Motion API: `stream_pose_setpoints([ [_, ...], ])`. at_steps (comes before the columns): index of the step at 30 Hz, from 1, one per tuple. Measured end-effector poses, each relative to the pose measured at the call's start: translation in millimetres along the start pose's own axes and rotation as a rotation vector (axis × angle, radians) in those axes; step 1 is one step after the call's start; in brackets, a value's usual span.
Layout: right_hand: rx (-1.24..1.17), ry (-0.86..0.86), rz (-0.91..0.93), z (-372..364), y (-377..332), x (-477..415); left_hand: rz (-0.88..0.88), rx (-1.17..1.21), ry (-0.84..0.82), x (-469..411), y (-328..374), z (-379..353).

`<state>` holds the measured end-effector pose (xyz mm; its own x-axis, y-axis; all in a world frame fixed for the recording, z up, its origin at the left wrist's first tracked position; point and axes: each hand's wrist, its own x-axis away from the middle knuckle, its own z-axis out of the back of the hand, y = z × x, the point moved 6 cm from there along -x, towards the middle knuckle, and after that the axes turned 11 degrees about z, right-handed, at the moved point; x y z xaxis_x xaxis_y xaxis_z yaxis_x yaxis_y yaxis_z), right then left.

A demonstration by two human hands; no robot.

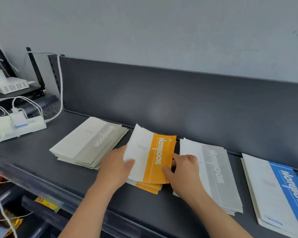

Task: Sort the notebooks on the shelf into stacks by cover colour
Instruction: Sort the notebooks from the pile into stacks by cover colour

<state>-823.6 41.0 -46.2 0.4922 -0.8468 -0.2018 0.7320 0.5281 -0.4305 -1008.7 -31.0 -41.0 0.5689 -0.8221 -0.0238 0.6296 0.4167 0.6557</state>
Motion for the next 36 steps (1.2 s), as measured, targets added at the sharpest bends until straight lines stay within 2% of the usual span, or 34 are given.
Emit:
stream_pose_setpoints([
  [4, 0.079, -0.026, 0.022, -1, -3, 1, 0.008, -0.118, 0.038, -8, -7, 1],
  [9, -0.033, 0.080, 0.034, 13, -4, 8, -0.070, -0.266, 0.119, 0, 5, 7],
  [12, -0.068, 0.167, 0.040, 27, -2, 22, -0.153, -0.210, 0.128, 11, 25, 11],
  [20, 0.067, 0.281, -0.040, 66, 27, 78, -0.411, -0.052, 0.074, 60, 85, -11],
  [28, 0.108, 0.349, -0.125, 118, 93, 147, -0.534, -0.006, -0.006, 124, 150, -60],
  [36, 0.132, 0.384, -0.196, 195, 193, 248, -0.549, 0.016, -0.095, 214, 237, -148],
])
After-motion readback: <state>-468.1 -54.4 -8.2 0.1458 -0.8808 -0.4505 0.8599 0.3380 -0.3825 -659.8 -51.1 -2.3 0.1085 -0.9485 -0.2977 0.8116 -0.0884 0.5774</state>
